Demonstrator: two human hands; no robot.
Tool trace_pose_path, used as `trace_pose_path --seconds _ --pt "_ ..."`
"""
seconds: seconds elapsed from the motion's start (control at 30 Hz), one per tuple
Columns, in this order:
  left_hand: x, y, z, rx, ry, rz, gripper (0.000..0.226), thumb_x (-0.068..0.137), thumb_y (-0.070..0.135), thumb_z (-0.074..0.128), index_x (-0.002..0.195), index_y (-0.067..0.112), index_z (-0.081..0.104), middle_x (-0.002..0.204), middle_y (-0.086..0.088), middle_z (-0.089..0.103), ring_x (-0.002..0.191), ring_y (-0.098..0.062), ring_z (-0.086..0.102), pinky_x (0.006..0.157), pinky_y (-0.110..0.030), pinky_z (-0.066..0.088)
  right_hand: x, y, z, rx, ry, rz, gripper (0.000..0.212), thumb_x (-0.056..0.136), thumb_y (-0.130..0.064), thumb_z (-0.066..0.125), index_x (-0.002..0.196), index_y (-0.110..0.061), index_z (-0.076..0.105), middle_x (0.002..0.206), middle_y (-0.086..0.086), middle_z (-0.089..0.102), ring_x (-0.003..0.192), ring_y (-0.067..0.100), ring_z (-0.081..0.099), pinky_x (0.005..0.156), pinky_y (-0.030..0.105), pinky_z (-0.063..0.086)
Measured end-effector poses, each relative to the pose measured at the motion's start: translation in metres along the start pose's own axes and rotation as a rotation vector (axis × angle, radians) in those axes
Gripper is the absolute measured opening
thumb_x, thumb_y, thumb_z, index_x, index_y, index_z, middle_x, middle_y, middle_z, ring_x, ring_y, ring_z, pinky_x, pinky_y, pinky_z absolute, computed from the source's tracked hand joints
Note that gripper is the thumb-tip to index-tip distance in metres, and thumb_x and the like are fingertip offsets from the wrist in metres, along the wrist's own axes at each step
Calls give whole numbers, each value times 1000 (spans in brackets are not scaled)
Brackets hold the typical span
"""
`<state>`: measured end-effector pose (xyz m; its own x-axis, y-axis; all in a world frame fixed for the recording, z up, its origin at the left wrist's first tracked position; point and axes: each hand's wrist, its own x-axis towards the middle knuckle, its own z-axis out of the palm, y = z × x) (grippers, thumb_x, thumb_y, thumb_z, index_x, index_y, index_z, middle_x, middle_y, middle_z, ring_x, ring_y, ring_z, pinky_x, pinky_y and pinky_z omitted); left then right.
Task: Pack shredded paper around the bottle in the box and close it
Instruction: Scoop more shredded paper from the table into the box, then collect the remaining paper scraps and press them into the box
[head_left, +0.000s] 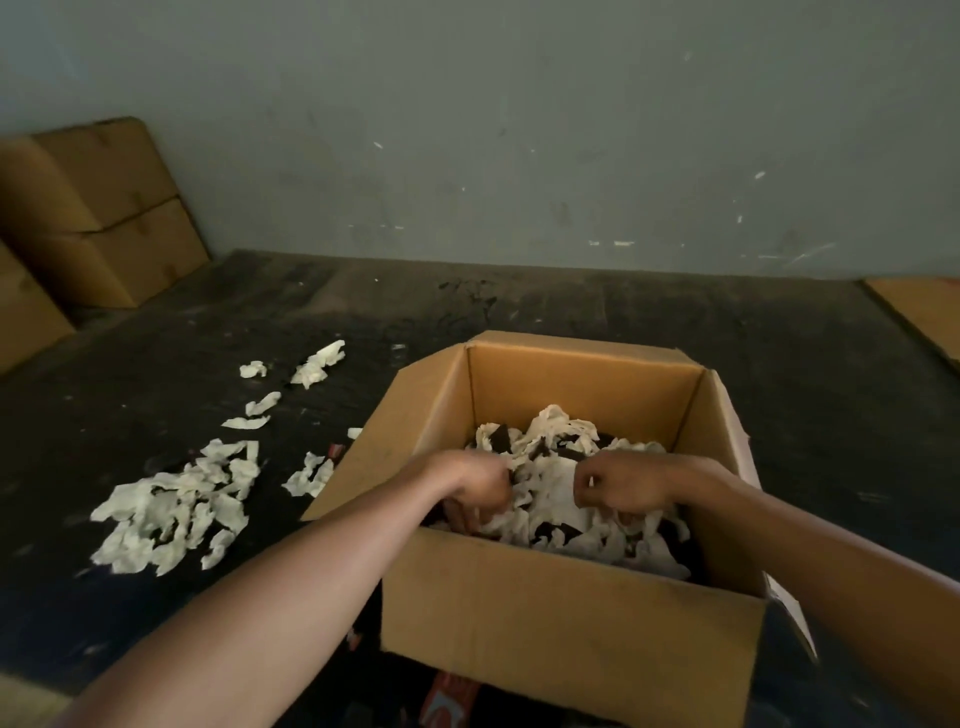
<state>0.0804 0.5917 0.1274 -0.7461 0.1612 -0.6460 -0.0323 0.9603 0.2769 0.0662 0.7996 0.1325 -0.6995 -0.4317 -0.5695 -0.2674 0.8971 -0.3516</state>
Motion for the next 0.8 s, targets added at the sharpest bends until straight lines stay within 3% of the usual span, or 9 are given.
trace_pose_path --seconds 0.13,0.2,0.27,0.37,0.57,0.8 --pt "-20 -15 -17 -93 537 216 20 99 37 47 112 28 60 106 7 62 87 -8 60 72 -31 52 12 -25 1 23 322 -103 36 101 -37 49 134 -24 53 134 3 57 107 15 55 83 29 43" --pt "-28 -35 -21 -136 671 268 21 98 40 46 115 32 58 114 9 60 91 -6 59 73 -30 51 16 -42 6 62 380 -97 50 101 -42 47 146 -22 42 145 7 49 123 23 52 96 35 45" --pt "-40 -62 -23 -158 719 269 28 98 42 46 123 33 54 126 8 57 103 -10 58 79 -31 50 21 -63 12 80 412 -79 57 101 -47 43 151 -21 33 153 9 40 134 28 44 107 42 39" --pt "-64 -112 -22 -149 737 191 37 97 46 44 132 34 47 139 5 50 118 -16 54 90 -38 47 32 -103 22 91 483 -81 58 101 -50 38 151 -22 31 156 9 34 141 32 33 111 47 31" --pt "-121 -219 -2 -209 781 33 50 98 45 45 144 29 37 146 -4 45 126 -24 51 100 -47 44 55 -198 57 0 541 -107 61 98 -58 35 153 -39 18 165 4 12 150 33 9 118 57 13" --pt "-171 -336 60 -317 777 -76 59 97 41 49 150 24 28 155 -7 35 136 -26 41 108 -45 37 61 -307 151 -227 694 -353 60 99 -47 42 154 -31 22 165 10 9 151 30 2 121 51 10"
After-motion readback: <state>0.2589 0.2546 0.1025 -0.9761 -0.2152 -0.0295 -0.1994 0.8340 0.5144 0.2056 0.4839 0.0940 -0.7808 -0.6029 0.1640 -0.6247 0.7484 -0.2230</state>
